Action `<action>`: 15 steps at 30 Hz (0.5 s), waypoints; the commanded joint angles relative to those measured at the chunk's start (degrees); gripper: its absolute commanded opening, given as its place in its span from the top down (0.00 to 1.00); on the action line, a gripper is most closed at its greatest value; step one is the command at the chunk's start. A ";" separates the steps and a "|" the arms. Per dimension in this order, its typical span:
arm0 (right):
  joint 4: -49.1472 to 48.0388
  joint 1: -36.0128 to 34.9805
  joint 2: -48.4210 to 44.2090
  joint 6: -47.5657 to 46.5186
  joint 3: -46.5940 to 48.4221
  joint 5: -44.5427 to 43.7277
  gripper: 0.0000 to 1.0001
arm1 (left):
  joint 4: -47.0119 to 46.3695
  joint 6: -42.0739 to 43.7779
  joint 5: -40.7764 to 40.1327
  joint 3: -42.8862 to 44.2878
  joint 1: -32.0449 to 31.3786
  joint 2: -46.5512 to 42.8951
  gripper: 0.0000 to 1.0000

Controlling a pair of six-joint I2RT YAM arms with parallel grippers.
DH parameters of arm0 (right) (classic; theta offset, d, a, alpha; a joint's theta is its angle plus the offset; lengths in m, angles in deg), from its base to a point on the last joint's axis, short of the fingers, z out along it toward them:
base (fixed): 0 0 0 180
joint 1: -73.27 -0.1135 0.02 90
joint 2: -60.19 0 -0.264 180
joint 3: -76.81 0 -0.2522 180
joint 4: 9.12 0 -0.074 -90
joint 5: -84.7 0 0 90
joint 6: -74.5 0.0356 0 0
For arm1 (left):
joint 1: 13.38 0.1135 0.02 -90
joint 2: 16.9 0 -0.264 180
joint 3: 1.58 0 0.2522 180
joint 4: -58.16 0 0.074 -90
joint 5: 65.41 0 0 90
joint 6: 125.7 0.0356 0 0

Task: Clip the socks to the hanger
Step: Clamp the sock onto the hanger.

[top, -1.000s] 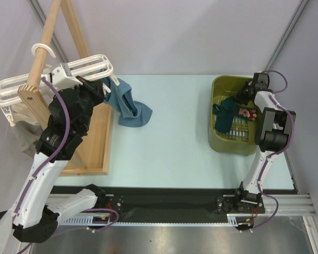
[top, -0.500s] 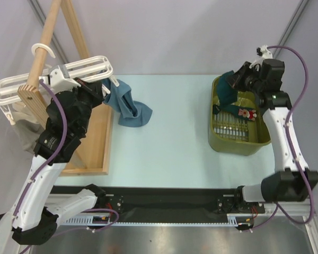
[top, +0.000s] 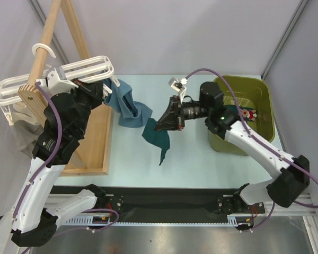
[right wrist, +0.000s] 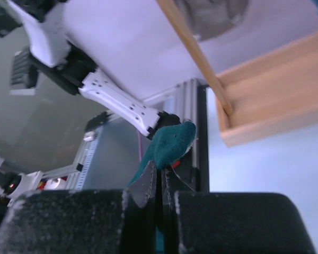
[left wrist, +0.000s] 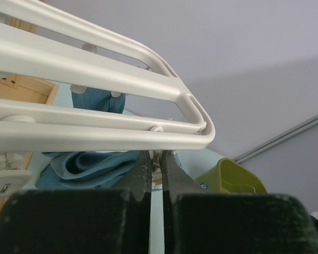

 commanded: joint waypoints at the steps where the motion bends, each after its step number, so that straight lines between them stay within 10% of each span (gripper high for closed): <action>1: -29.60 -2.38 4.20 13.78 0.65 9.15 1.00 | 1.41 -2.95 6.78 -0.99 -0.43 -0.08 1.00; 8: -63.61 -3.17 23.60 50.14 10.40 6.52 1.00 | 1.59 -4.18 7.83 -0.72 -0.43 -0.34 1.00; 15: -77.19 -3.96 33.21 61.19 18.14 2.38 1.00 | 1.41 -5.94 9.42 -0.98 -0.43 -0.25 1.00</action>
